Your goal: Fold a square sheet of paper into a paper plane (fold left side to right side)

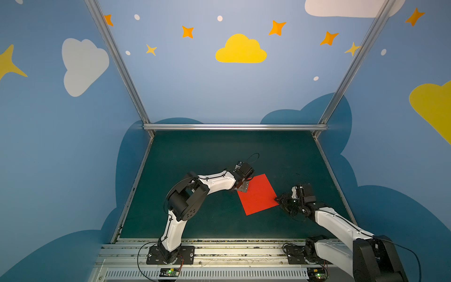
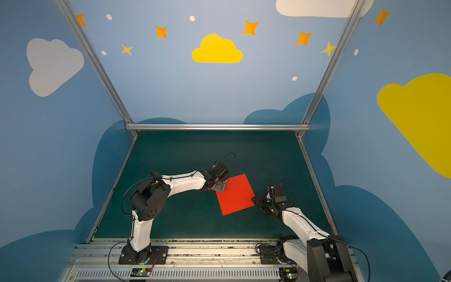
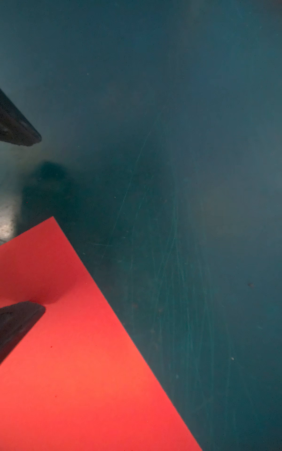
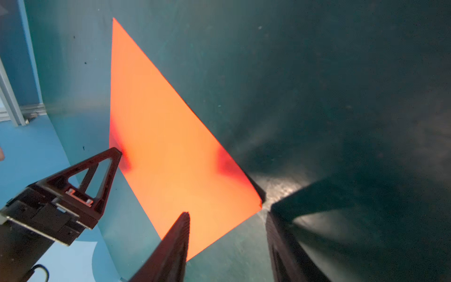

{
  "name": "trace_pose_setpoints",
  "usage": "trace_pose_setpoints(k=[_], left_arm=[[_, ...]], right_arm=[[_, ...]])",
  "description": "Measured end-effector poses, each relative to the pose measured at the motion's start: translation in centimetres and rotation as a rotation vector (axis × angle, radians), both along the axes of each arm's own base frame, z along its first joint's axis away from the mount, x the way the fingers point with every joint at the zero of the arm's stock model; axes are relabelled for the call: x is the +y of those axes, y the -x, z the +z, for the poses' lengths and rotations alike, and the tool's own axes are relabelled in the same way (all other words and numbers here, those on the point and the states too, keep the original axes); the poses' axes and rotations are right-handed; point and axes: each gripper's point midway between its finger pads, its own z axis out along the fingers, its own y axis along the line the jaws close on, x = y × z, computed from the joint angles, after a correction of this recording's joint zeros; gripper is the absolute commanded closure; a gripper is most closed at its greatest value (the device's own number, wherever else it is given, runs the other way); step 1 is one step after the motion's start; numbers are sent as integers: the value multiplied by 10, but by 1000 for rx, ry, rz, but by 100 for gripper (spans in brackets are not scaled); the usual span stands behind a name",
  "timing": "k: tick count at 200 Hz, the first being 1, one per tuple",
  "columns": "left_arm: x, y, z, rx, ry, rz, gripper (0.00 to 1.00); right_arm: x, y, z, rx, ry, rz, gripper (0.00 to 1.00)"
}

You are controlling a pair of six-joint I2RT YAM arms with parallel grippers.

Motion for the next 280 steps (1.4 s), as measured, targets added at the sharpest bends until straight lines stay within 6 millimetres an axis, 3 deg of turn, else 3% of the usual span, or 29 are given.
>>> trace_pose_setpoints(k=[150, 210, 260, 280], left_arm=[[-1, -1, 0, -3, 3, -2, 0], [-2, -1, 0, -4, 7, -3, 0], [-2, -1, 0, -4, 8, -4, 0], [-2, -1, 0, -4, 9, -3, 0]], right_arm=[[-14, -9, -6, -35, 41, -43, 78], [-10, -10, -7, -39, 31, -19, 83], [-8, -9, -7, -41, 25, 5, 82], [-7, -7, -8, -36, 24, 12, 92]])
